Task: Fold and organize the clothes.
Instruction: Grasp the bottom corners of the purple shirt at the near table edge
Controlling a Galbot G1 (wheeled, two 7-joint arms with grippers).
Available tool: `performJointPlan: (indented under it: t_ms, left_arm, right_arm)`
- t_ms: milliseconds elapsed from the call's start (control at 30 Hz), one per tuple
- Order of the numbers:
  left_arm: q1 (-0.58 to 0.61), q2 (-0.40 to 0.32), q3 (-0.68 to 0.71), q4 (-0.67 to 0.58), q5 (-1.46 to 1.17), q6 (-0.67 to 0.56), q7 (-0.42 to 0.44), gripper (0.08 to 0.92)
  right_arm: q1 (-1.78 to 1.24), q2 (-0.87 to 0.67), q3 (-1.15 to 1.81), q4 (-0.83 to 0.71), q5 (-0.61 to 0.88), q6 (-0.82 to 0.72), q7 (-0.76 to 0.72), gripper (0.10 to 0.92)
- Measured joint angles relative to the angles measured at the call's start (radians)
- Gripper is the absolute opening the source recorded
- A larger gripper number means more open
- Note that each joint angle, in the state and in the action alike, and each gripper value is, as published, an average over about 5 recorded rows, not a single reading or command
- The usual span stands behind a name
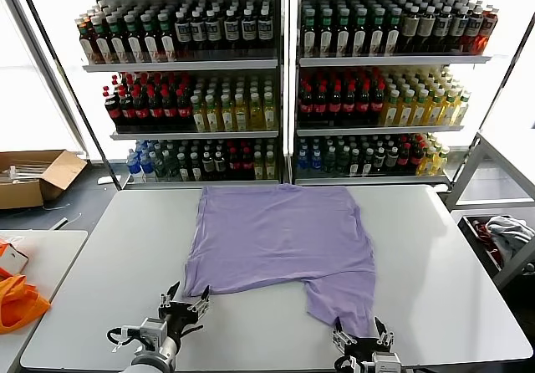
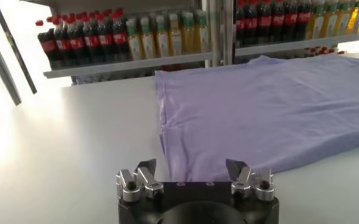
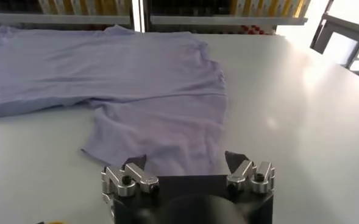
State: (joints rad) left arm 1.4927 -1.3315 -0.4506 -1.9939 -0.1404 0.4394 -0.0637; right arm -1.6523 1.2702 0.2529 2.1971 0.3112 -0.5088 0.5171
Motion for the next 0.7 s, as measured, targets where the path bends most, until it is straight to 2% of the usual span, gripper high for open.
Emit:
performJointPlan:
  t_ms: [533,700]
  left_arm:
    - [0.004,-0.003,0.012,0.017,-0.011,0.002,0.012,0.161]
    - [-0.001,-0.006,0.015,0.018,-0.01,-0.001,0.015,0.091]
  right_arm:
    - [-0.006,0.004,-0.008,-0.03,-0.018,0.053,-0.019,0.309]
    - [-0.01,0.005,-0.003,-0.022,-0.032,0.07,-0.032,0.172]
